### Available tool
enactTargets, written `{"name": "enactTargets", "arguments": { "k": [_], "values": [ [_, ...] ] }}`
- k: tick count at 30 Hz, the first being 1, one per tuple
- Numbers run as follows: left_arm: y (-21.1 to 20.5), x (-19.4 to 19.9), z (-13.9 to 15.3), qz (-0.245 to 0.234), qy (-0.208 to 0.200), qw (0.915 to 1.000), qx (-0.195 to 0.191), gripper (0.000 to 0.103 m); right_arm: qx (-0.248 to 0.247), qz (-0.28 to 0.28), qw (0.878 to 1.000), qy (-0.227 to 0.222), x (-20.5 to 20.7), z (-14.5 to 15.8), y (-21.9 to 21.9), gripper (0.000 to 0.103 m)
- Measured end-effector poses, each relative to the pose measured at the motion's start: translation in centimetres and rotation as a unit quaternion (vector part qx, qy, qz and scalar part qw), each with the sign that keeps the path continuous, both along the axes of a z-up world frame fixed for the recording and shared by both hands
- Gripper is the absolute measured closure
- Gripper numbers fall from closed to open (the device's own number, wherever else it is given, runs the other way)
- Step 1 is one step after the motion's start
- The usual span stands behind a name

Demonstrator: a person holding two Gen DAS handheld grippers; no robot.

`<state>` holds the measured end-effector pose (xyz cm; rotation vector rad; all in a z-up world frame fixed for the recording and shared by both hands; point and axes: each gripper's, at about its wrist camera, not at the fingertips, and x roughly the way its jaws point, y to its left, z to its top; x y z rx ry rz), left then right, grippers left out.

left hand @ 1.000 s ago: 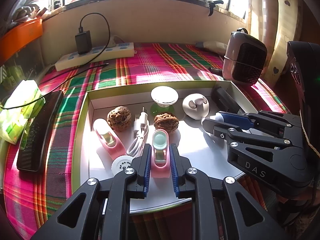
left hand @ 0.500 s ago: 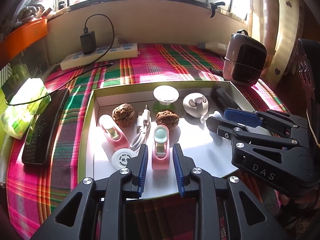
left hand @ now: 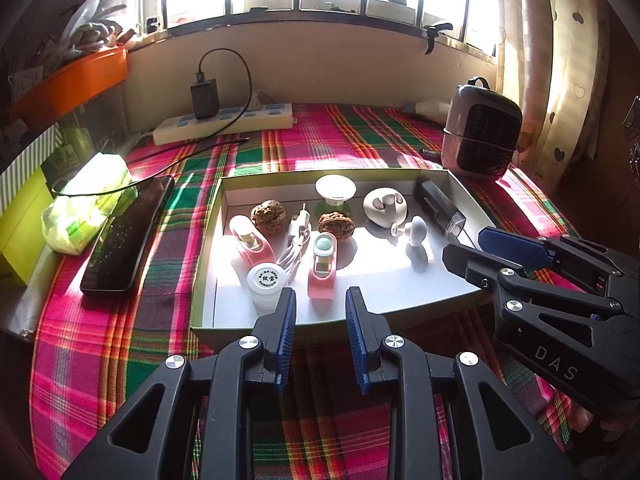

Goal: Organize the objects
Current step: 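Withdraw both grippers from the box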

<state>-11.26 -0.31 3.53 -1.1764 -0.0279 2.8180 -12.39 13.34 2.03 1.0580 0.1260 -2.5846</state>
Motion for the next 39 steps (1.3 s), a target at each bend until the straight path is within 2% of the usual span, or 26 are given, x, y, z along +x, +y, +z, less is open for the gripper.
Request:
{"name": "enactTargets", "arguments": {
  "k": [2,8,17,25,27,29,39],
  "values": [
    [0.1,0.9,0.1,0.008,0.008,0.9998,-0.014,0.079,-0.003,-0.004,1.000,0.003,0.8,0.2,0.4,0.065],
    [0.5,2.5,-0.3,0.010,0.004,0.9998,-0.018,0.079,-0.002,-0.013,1.000,0.005,2.6,0.0,1.0,0.065],
    [1.7,4.3,-2.1,0.012,-0.024,0.9993,-0.026,0.079,0.012,-0.026,0.999,-0.026,4.3,-2.2,1.7,0.065],
    [2.2,5.2,-2.8,0.021,-0.029,0.9990,-0.027,0.079,0.023,-0.034,0.998,-0.046,5.0,-3.5,2.3,0.065],
    [2.3,5.1,-3.2,0.024,-0.039,0.9986,-0.027,0.079,0.027,-0.037,0.998,-0.051,5.1,-3.8,2.4,0.061],
    [2.4,5.2,-3.3,0.025,-0.042,0.9984,-0.028,0.078,0.028,-0.040,0.997,-0.055,5.1,-4.0,2.5,0.053],
    [2.5,5.2,-3.4,0.029,-0.045,0.9983,-0.023,0.075,0.026,-0.049,0.997,-0.056,5.1,-4.2,2.7,0.053]
  ]
}}
